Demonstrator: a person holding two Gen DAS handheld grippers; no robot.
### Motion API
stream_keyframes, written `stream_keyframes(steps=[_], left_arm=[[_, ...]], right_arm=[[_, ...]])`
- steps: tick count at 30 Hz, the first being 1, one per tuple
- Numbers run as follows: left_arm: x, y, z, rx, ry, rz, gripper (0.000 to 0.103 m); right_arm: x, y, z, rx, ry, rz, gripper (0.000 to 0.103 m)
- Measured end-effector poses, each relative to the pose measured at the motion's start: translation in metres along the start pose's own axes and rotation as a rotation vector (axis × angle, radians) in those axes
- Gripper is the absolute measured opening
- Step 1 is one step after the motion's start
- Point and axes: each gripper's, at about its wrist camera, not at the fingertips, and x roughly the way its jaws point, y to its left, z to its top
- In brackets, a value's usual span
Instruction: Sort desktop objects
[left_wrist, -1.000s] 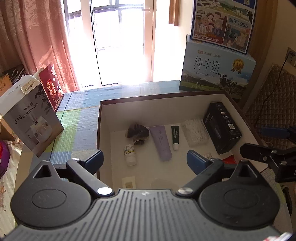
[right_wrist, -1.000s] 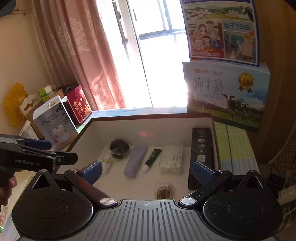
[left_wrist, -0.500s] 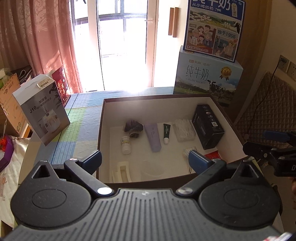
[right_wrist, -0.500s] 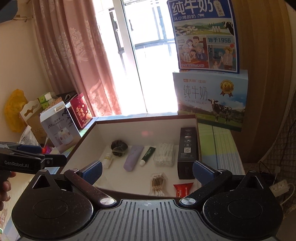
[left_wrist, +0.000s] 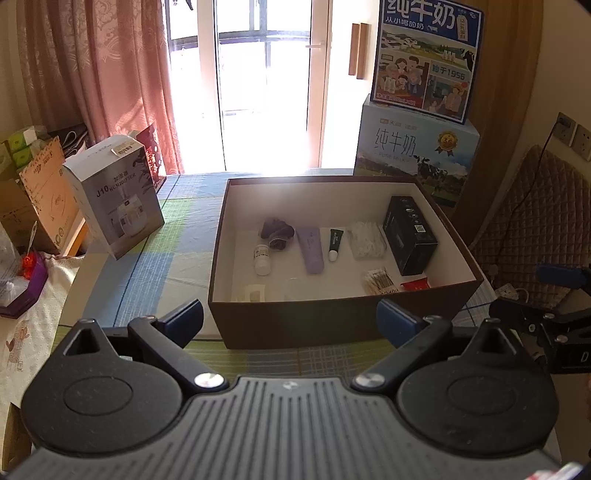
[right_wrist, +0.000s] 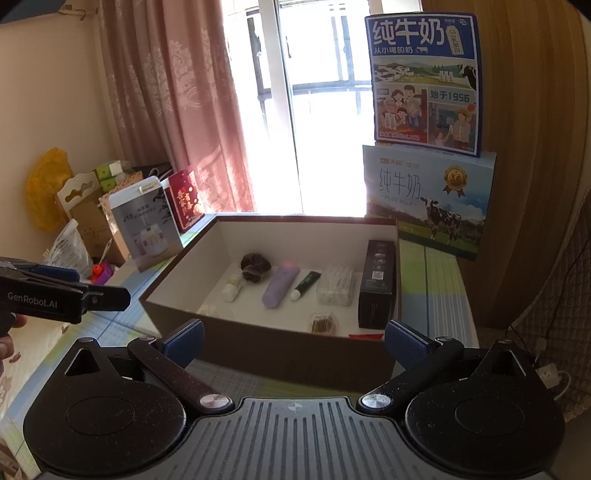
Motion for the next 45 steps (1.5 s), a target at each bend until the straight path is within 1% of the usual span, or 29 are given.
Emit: stream_keyframes(steps=[5, 11, 26, 38, 45], left_arm=[[-0.017, -0.006, -0.012, -0.009, -0.007, 0.021, 0.099], [-0.033, -0.015, -0.031, -0.015, 0.004, 0.03, 0.099], [-0.068, -0.038, -0.072, -0.019, 0.02, 0.027, 0.099], [-0.085, -0.049, -0.098, -0.015, 0.029, 0.046, 0.099], [-0.093, -0.056, -0.109, -0.005, 0.032, 0.057, 0.099]], right_arm=[[-0.013, 0.004, -0.013, -0.016, 0.015, 0.016, 0.101], [-0.033, 0.002, -0.028, -0.022, 0.013, 0.016, 0.101], [-0.07, -0.002, -0.056, -0.031, 0.016, 0.014, 0.101], [-0.095, 0.003, -0.079, -0.062, 0.016, 0.002, 0.101], [-0.101, 0.001, -0.086, -0.054, 0.022, 0.005, 0.101]])
